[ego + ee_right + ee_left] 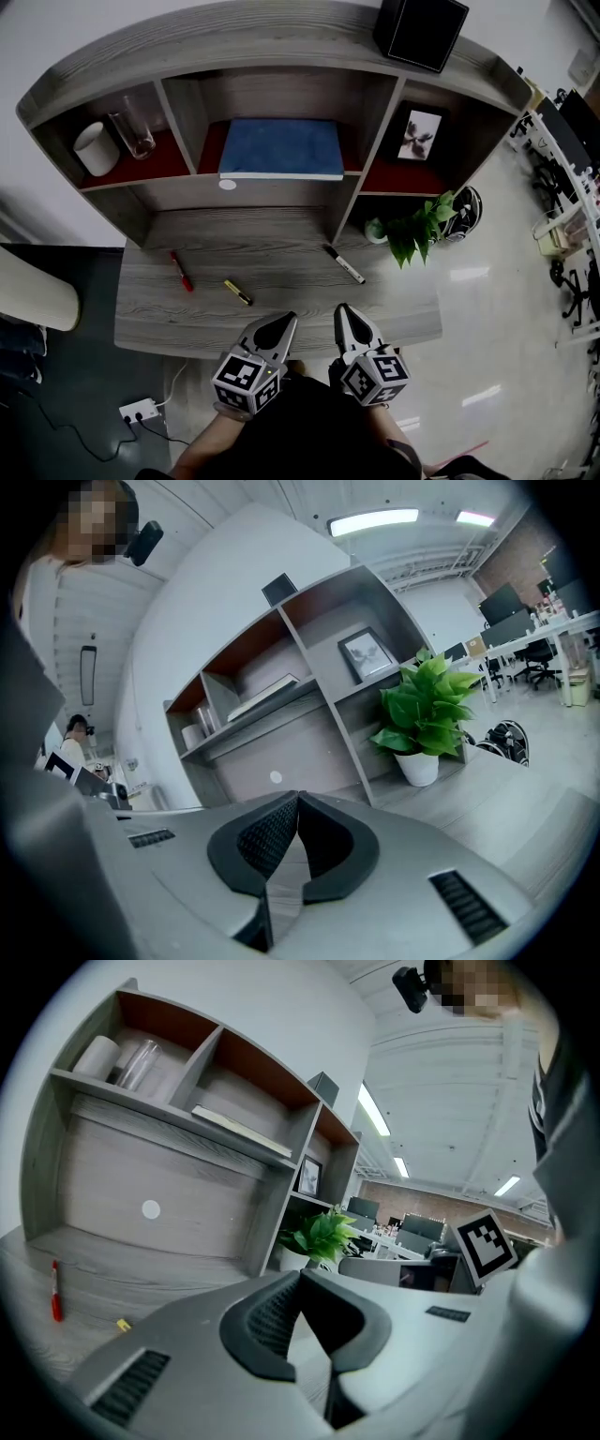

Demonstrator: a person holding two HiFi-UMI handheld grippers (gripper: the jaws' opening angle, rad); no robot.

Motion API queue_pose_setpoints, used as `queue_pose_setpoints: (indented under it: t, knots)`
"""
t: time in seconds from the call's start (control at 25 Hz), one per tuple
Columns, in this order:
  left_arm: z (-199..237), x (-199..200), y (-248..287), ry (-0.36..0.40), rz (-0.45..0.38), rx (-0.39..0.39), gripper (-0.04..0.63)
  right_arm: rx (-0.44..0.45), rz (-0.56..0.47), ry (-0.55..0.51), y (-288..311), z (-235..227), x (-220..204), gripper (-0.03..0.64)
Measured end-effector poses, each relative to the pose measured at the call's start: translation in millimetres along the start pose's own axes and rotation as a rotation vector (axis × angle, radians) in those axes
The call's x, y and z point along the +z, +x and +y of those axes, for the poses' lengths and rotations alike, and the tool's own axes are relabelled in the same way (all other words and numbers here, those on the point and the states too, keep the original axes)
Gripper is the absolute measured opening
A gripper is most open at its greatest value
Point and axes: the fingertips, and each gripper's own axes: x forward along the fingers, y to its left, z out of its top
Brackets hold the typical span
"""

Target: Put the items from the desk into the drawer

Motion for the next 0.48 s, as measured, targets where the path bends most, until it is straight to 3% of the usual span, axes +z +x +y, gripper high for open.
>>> queue_pose_setpoints:
  t: [0.24,0.48]
  knots:
    - [6.1,0.2,31.3,0.031,0.035,-0.033,0.015,-0.032,0.015,-0.028,15.0,-29.4,1.4,0.023]
    - [4.9,-8.5,68.9,0.026,0.071,-0.076,0.015,-0.016,0.121,-0.092,36.2,-62.2,-3.9,0.124]
